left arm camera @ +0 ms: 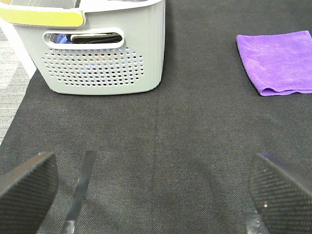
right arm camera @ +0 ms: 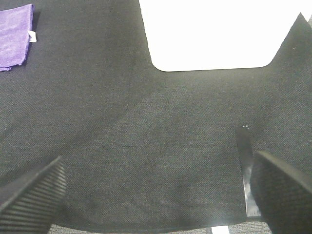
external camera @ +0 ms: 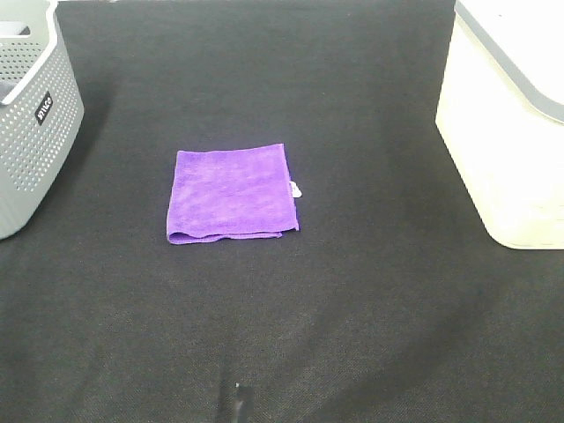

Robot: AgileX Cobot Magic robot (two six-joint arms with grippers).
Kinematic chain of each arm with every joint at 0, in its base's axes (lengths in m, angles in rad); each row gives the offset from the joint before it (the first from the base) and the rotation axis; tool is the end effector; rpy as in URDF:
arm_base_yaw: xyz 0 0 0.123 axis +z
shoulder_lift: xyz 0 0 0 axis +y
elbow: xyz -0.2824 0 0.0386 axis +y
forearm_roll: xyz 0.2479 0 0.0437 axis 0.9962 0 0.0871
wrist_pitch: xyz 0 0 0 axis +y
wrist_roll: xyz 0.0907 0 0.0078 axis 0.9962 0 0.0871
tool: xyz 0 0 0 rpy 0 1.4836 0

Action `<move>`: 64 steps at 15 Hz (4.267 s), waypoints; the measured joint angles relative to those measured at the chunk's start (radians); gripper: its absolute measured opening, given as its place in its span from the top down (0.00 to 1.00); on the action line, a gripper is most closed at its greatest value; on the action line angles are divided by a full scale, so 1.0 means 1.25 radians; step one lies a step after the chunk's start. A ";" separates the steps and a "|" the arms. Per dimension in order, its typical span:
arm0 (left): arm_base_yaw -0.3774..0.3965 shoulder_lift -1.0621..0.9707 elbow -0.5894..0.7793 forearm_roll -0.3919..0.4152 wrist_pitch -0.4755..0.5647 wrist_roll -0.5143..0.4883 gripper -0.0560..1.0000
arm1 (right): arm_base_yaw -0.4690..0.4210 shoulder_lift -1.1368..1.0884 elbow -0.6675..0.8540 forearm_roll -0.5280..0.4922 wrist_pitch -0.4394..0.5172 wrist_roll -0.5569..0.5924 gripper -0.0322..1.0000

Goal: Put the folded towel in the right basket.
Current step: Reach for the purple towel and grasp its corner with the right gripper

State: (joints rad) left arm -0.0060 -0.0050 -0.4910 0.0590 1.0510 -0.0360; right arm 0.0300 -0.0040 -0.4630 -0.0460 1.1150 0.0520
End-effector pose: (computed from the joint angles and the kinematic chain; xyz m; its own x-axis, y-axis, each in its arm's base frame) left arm -0.0042 0.0047 0.2756 -0.4500 -0.0040 -0.8930 -0.0427 0.9989 0.0171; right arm -0.0038 -0.0039 0.2626 -0.5308 0.0158 -0.8473 0.0218 0.9997 0.0049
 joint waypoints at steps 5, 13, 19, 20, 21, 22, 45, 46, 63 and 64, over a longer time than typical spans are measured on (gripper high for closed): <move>0.000 0.000 0.000 0.000 0.000 0.000 0.01 | 0.000 0.000 0.000 0.000 0.000 0.000 0.03; 0.000 0.000 0.000 0.000 0.000 0.000 0.01 | 0.000 0.000 0.000 -0.001 0.000 0.000 0.03; 0.000 0.000 0.000 0.000 0.000 0.000 0.01 | 0.000 0.000 0.000 -0.001 0.000 0.000 0.03; 0.000 0.000 0.000 0.000 0.000 0.000 0.01 | 0.000 0.000 0.000 -0.001 0.000 0.000 0.03; 0.000 0.000 0.000 0.000 0.000 0.000 0.01 | 0.000 0.000 0.000 -0.001 0.000 0.000 0.03; 0.000 0.000 0.000 0.000 0.000 0.000 0.01 | 0.000 0.000 0.000 -0.001 0.000 0.000 0.03; 0.000 0.000 0.000 0.000 0.000 0.000 0.01 | 0.000 0.000 0.000 -0.001 0.000 0.000 0.03; 0.000 0.000 0.000 0.000 0.000 0.000 0.01 | 0.000 0.000 0.000 -0.001 0.000 0.000 0.03; 0.000 0.000 0.000 0.000 0.000 0.000 0.01 | 0.092 1.092 -0.783 0.334 -0.021 -0.126 0.03; 0.000 0.000 0.000 0.000 0.000 0.000 0.01 | 0.143 1.178 -0.804 0.374 -0.050 -0.126 0.03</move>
State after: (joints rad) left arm -0.0060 -0.0050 -0.4910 0.0590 1.0510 -0.0360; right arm 0.2090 1.4690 -1.4680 0.4210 1.0520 -0.1050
